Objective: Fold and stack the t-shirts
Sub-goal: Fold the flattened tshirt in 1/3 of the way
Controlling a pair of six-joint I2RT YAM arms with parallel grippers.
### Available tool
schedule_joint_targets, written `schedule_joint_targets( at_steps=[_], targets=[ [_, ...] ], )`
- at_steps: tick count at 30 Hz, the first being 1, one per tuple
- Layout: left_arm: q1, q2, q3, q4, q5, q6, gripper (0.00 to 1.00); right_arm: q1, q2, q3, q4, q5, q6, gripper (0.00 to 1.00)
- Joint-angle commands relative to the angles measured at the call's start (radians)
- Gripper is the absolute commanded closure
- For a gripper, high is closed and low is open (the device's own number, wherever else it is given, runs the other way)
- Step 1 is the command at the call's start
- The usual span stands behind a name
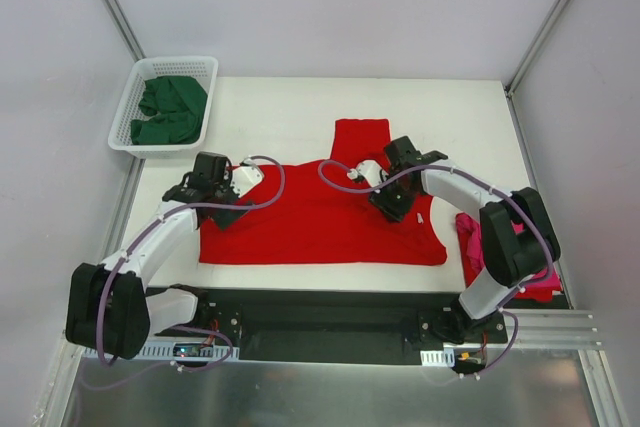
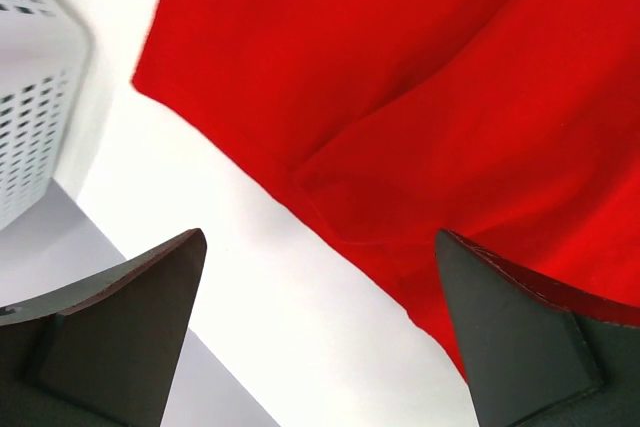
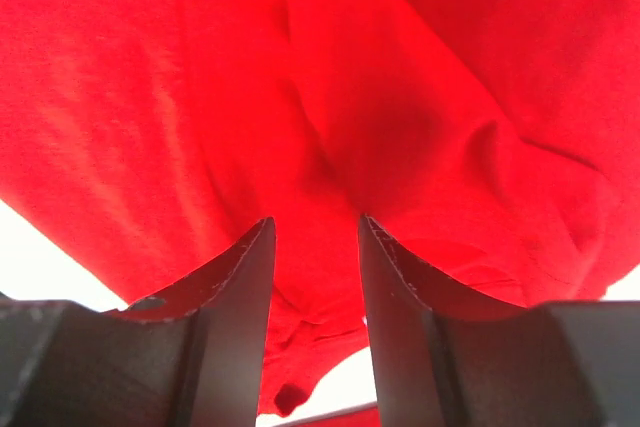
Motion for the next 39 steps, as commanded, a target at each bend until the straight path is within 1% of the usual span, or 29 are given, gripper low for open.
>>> schedule_joint_targets(
  at_steps=[1,3,4,9,11,17,19,21,22,24,25,27,30,31,32,33,39],
  targets=[
    [-0.001,-0.07,0.035,-0.007,0.01,-0.022,0.01,0.005,0.002,0.044,-0.041,-0.084,-0.011,0.56],
    [-0.001,-0.091,0.035,-0.007,0.013,-0.021,0.01,0.005,0.006,0.046,-0.038,-0.084,-0.019,0.54],
    [0.001,-0.097,0.035,-0.007,0.013,-0.019,0.01,0.008,0.008,0.043,-0.033,-0.067,-0.021,0.51],
    [-0.001,-0.133,0.026,-0.007,0.014,-0.012,0.01,0.018,0.0,0.03,-0.001,-0.009,-0.036,0.46],
    [-0.001,-0.143,0.02,-0.007,0.016,-0.012,0.01,0.021,-0.003,0.026,0.014,0.002,-0.038,0.41],
    [-0.001,-0.15,0.01,-0.008,0.027,-0.013,0.01,0.044,0.005,0.012,0.049,0.045,-0.062,0.41],
    [-0.001,-0.151,0.01,-0.008,0.028,-0.015,0.01,0.051,0.011,0.013,0.053,0.057,-0.068,0.42],
    [-0.001,-0.153,0.009,-0.008,0.031,-0.015,0.01,0.057,0.025,0.013,0.054,0.059,-0.073,0.46],
    [-0.001,-0.154,0.007,-0.008,0.033,-0.015,0.01,0.057,0.029,0.013,0.054,0.062,-0.074,0.5],
    [-0.001,-0.157,0.007,-0.008,0.034,-0.013,0.01,0.061,0.043,0.015,0.05,0.06,-0.08,0.54],
    [-0.001,-0.157,0.007,-0.008,0.034,-0.013,0.01,0.061,0.048,0.015,0.05,0.059,-0.084,0.59],
    [0.001,-0.162,0.004,-0.007,0.033,-0.013,0.01,0.064,0.054,0.015,0.046,0.062,-0.093,0.63],
    [-0.001,-0.163,0.001,-0.008,0.033,-0.015,0.01,0.069,0.058,0.018,0.046,0.068,-0.102,0.81],
    [-0.001,-0.163,0.001,-0.008,0.033,-0.015,0.01,0.071,0.058,0.02,0.046,0.074,-0.102,0.92],
    [-0.001,-0.165,0.0,-0.008,0.031,-0.016,0.01,0.069,0.055,0.023,0.048,0.076,-0.102,0.97],
    [-0.001,-0.165,-0.002,-0.008,0.033,-0.015,0.01,0.069,0.052,0.026,0.048,0.077,-0.102,0.99],
    [-0.001,-0.157,0.0,-0.008,0.036,-0.019,0.01,0.075,0.011,0.059,0.039,0.103,-0.099,0.99]
  ],
)
